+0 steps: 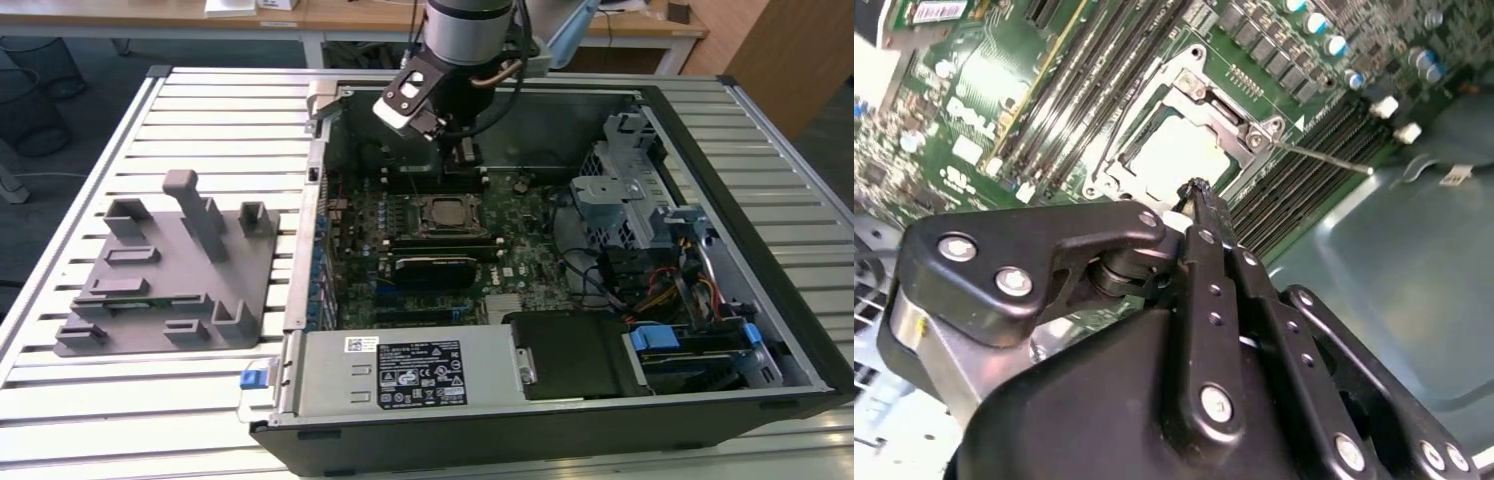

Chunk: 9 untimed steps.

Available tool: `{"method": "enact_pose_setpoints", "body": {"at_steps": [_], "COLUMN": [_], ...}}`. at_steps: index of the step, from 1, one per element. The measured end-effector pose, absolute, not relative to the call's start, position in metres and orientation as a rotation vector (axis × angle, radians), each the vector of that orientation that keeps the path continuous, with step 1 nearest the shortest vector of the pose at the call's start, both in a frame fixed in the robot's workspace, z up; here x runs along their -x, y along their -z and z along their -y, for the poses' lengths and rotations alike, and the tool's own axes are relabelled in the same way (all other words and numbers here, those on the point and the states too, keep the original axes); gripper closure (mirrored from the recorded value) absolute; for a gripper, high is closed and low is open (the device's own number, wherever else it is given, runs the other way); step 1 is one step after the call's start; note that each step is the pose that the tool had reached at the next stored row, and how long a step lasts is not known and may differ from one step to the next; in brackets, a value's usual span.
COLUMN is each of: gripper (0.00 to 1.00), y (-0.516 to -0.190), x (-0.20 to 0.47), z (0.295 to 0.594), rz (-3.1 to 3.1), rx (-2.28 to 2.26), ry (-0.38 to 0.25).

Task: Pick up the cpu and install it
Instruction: 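Install the first cpu locking lever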

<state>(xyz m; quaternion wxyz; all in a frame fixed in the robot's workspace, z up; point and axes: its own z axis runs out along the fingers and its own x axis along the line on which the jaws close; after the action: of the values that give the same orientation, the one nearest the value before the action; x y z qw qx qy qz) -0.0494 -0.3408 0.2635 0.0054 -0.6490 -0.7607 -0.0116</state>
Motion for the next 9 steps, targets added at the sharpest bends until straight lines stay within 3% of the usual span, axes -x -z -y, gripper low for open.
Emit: {"method": "enact_pose_setpoints", "body": {"at_steps": [9], "gripper": [0.89], "y": [-0.2624], "x": [0.0500], "z": [0.3408], "rz": [2.527], "rx": [1.848], "ry": [0.032]}}
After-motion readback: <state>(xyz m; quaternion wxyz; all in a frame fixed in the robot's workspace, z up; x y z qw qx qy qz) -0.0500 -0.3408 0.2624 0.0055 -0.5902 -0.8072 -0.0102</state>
